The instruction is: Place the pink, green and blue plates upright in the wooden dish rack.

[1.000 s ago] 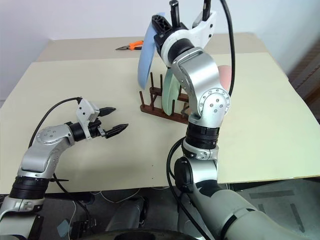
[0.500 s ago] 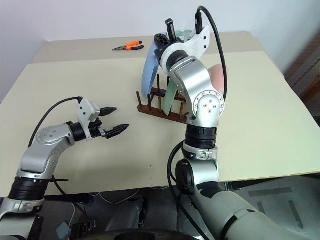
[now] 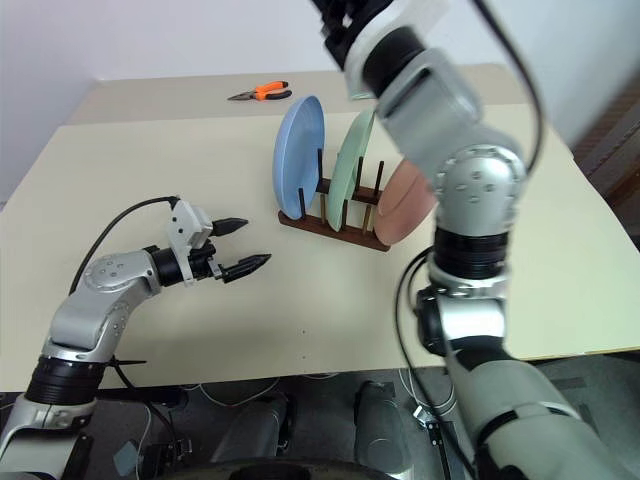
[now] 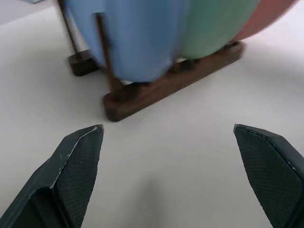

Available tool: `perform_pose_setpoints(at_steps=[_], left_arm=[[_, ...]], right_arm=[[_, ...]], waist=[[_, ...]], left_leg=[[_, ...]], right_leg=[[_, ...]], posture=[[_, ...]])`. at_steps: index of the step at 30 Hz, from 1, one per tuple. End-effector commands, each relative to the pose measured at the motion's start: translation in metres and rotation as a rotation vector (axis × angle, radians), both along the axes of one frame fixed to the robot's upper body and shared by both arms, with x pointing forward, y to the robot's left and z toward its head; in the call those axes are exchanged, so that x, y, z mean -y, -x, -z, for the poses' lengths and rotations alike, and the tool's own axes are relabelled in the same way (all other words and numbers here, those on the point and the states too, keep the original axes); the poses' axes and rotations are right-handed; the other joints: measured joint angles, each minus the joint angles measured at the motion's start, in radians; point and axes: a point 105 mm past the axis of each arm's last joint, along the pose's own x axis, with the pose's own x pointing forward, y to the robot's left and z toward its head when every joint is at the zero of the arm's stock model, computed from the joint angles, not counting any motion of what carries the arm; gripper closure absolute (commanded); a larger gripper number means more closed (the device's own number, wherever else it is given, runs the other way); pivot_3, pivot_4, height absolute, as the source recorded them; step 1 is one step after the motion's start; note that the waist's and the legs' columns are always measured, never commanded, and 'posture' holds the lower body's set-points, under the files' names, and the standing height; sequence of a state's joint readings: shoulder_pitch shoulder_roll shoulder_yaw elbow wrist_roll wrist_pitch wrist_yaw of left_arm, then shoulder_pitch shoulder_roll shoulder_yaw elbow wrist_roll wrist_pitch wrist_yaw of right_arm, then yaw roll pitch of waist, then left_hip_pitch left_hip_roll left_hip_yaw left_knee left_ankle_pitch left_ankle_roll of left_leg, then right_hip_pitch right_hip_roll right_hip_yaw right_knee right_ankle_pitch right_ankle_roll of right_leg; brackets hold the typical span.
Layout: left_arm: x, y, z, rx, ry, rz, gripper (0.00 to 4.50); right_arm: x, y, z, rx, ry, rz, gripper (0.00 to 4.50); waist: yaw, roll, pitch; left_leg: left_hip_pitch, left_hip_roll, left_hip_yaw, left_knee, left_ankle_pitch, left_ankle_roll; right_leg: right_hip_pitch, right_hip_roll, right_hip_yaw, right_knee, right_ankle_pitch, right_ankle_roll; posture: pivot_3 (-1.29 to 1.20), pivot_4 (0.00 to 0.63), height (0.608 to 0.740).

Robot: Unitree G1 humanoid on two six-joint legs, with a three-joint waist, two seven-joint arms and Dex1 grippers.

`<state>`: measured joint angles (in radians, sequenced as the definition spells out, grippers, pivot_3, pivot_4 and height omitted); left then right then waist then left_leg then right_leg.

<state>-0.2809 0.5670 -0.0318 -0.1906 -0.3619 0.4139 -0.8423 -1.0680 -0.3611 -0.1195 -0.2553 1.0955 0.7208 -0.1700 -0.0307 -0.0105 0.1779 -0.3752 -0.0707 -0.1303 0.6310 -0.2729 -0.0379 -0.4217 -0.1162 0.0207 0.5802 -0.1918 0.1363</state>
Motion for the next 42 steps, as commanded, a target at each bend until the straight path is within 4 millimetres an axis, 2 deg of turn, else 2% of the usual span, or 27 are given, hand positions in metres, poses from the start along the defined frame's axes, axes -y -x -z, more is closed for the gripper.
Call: perform_pose_setpoints(at_steps=[1, 2, 3, 7, 11, 15, 17, 23, 26, 28, 34, 36, 38, 42], left_arm=[[0.031, 0.014, -0.014, 0.033, 0.037, 0.124, 0.0], [0.037, 0.017, -0.013, 0.028, 0.043, 0.146, 0.0], [0.045, 0.022, -0.013, 0.023, 0.05, 0.181, 0.0], [0.067, 0.033, -0.011, 0.001, 0.071, 0.271, 0.0], [0.074, 0.035, -0.007, -0.011, 0.061, 0.309, 0.0], [0.074, 0.034, -0.006, -0.012, 0.049, 0.32, 0.0], [0.073, 0.032, -0.006, -0.011, 0.044, 0.317, 0.0], [0.06, 0.029, -0.004, -0.011, 0.026, 0.256, 0.0], [0.052, 0.028, -0.002, -0.012, 0.017, 0.225, 0.0], [0.049, 0.028, -0.002, -0.011, 0.013, 0.209, 0.0], [0.038, 0.024, 0.0, -0.005, 0.004, 0.153, 0.0], [0.026, 0.016, -0.001, 0.01, 0.002, 0.087, 0.0], [0.008, 0.007, -0.002, 0.024, -0.004, 0.002, 0.0], [-0.027, -0.002, -0.001, 0.047, -0.042, -0.126, 0.0]], right_arm=[[0.041, 0.022, 0.002, 0.114, 0.145, 0.057, 3.4], [0.059, 0.017, 0.007, 0.078, 0.141, 0.102, 3.9], [0.08, 0.015, 0.019, 0.066, 0.244, 0.192, 4.38], [0.142, 0.026, 0.062, -0.038, 0.614, 0.422, 4.45], [0.181, 0.038, 0.1, -0.157, 0.891, 0.534, 4.45], [0.189, 0.044, 0.135, -0.24, 1.07, 0.514, 4.45], [0.183, 0.044, 0.145, -0.248, 1.083, 0.475, 4.45], [0.131, 0.035, 0.134, -0.101, 0.983, 0.315, 4.45], [0.116, 0.032, 0.13, -0.069, 0.962, 0.266, 4.45], [0.115, 0.03, 0.13, -0.069, 0.97, 0.262, 4.45], [0.152, 0.022, 0.14, -0.159, 1.024, 0.373, 4.45], [0.173, 0.021, 0.148, -0.198, 1.001, 0.412, 4.45], [0.19, 0.02, 0.154, -0.223, 0.902, 0.433, 4.45], [0.212, 0.019, 0.166, -0.256, 0.779, 0.441, 4.45]], waist=[[0.012, -0.004, -0.002], [0.014, -0.005, -0.003], [0.019, -0.005, -0.003], [0.024, -0.004, -0.002], [0.017, -0.003, -0.002], [0.017, -0.003, -0.002], [0.018, -0.003, -0.002], [0.021, -0.004, -0.001], [0.025, -0.006, 0.0], [0.03, -0.007, 0.0], [0.047, -0.007, 0.0], [0.045, -0.007, 0.0], [0.044, -0.008, 0.0], [0.036, -0.007, 0.0]], left_leg=[[0.0, 0.0, 0.0, 0.0, 0.0, 0.0], [0.001, 0.0, 0.0, 0.001, -0.001, 0.001], [0.002, 0.0, 0.001, 0.001, -0.001, 0.001], [0.001, 0.0, 0.003, 0.002, -0.001, 0.001], [0.002, 0.0, 0.005, 0.002, -0.001, 0.001], [0.002, 0.002, 0.01, 0.002, -0.001, 0.002], [0.003, 0.002, 0.01, 0.003, -0.001, 0.001], [0.002, 0.002, 0.01, 0.005, -0.001, 0.001], [0.001, 0.002, 0.009, 0.005, -0.001, 0.001], [0.001, 0.002, 0.008, 0.005, -0.001, 0.001], [0.001, 0.001, 0.008, 0.006, -0.001, 0.001], [0.001, 0.001, 0.008, 0.006, -0.001, 0.001], [0.001, 0.001, 0.008, 0.006, -0.001, 0.001], [0.003, 0.002, 0.009, 0.005, -0.001, 0.001]], right_leg=[[0.001, 0.0, 0.0, -0.001, 0.0, 0.0], [0.003, -0.001, -0.001, -0.002, -0.001, 0.001], [0.004, -0.001, 0.0, -0.003, -0.001, 0.001], [0.005, -0.002, 0.0, -0.003, -0.004, 0.0], [0.005, -0.002, 0.001, -0.003, -0.005, 0.0], [0.007, -0.002, 0.003, -0.002, -0.006, 0.001], [0.007, -0.002, 0.003, -0.003, -0.007, 0.001], [0.005, -0.002, 0.003, -0.003, -0.006, 0.001], [0.005, -0.003, 0.002, -0.003, -0.006, 0.0], [0.005, -0.003, 0.002, -0.003, -0.005, 0.0], [0.005, -0.003, 0.002, -0.003, -0.005, -0.001], [0.005, -0.003, 0.002, -0.003, -0.005, -0.001], [0.005, -0.003, 0.002, -0.003, -0.005, -0.001], [0.005, -0.002, 0.002, -0.002, -0.004, -0.002]], posture=[[0.0, 0.15, 0.74], [0.0, 0.15, 0.74], [0.0, 0.15, 0.74], [0.0, 0.15, 0.74], [0.0, 0.15, 0.74], [0.0, 0.15, 0.74], [0.0, 0.15, 0.74], [0.0, 0.15, 0.74], [0.0, 0.15, 0.74], [0.0, 0.15, 0.74], [0.0, 0.15, 0.74], [0.0, 0.15, 0.74], [0.0, 0.15, 0.74], [0.0, 0.15, 0.74]])
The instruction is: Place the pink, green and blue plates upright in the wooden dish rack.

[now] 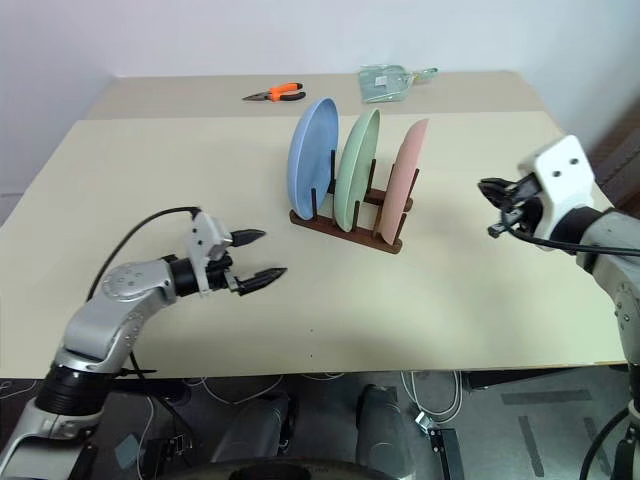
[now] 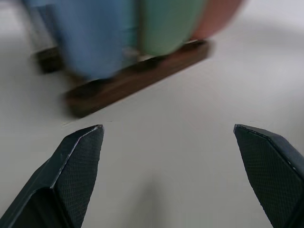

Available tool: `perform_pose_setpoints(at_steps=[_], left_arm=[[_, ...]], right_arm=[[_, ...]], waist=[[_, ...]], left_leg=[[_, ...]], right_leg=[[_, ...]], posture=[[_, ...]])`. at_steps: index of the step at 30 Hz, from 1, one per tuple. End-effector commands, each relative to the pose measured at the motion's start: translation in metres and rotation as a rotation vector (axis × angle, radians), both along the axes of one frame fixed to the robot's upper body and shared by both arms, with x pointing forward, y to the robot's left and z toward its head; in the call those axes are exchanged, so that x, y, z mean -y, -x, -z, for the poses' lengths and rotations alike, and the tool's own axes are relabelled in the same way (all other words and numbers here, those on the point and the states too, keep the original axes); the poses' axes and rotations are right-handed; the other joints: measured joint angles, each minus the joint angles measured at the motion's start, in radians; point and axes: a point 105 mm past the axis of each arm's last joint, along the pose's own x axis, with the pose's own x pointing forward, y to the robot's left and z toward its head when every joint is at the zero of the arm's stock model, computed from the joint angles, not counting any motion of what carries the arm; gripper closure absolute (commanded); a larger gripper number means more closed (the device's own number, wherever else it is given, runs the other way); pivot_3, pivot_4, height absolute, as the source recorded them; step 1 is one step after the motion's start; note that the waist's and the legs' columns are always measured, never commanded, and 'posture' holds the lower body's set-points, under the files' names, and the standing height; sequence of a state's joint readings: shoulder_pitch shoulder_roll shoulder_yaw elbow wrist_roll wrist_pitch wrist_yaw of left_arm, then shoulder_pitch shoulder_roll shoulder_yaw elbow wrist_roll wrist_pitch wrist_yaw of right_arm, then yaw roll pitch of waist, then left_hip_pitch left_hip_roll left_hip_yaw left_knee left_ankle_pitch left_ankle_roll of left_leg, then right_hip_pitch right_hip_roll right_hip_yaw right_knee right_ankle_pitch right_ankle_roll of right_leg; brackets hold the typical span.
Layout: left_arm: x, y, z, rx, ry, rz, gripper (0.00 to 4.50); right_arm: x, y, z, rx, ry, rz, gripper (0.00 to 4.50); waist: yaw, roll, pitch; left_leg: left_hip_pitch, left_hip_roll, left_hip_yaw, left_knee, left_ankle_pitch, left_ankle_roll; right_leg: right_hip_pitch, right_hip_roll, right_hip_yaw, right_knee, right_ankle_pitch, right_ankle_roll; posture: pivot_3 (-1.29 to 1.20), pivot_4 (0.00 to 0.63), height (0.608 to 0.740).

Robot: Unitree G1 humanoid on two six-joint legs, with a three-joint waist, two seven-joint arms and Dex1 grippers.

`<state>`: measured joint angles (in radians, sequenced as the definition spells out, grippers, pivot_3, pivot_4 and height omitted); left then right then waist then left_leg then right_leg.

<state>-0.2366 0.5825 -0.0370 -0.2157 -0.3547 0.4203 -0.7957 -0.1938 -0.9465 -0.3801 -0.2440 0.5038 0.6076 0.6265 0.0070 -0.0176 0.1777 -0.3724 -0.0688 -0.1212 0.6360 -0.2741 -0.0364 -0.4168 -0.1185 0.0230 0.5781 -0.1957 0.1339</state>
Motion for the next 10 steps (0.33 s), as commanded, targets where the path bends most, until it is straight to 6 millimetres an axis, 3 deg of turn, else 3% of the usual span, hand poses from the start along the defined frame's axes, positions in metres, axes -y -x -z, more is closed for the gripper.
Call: perform_pose_setpoints(at_steps=[1, 5, 10], left_arm=[[-0.029, -0.006, -0.009, 0.068, -0.027, -0.1, 0.0], [-0.05, -0.004, -0.004, 0.069, -0.049, -0.174, 0.0], [-0.051, -0.001, -0.001, 0.071, -0.037, -0.2, 0.0]], right_arm=[[0.012, 0.002, -0.007, 0.062, -0.056, 0.003, 4.45], [0.013, 0.001, 0.014, 0.021, -0.096, -0.028, 4.45], [0.005, -0.004, 0.024, 0.006, -0.102, -0.065, 4.45]], waist=[[-0.002, 0.0, 0.0], [-0.001, 0.0, 0.0], [0.003, 0.0, 0.0]], left_leg=[[0.0, 0.0, 0.0, 0.0, 0.0, 0.0], [0.0, 0.0, 0.0, -0.001, 0.0, 0.0], [0.0, 0.0, 0.0, 0.001, 0.0, 0.0]], right_leg=[[0.0, 0.0, 0.0, 0.0, 0.0, 0.0], [0.0, 0.0, 0.0, 0.0, 0.0, 0.0], [0.0, 0.0, 0.0, 0.0, 0.0, 0.0]], posture=[[0.0, 0.15, 0.74], [0.0, 0.15, 0.74], [0.0, 0.15, 0.74]])
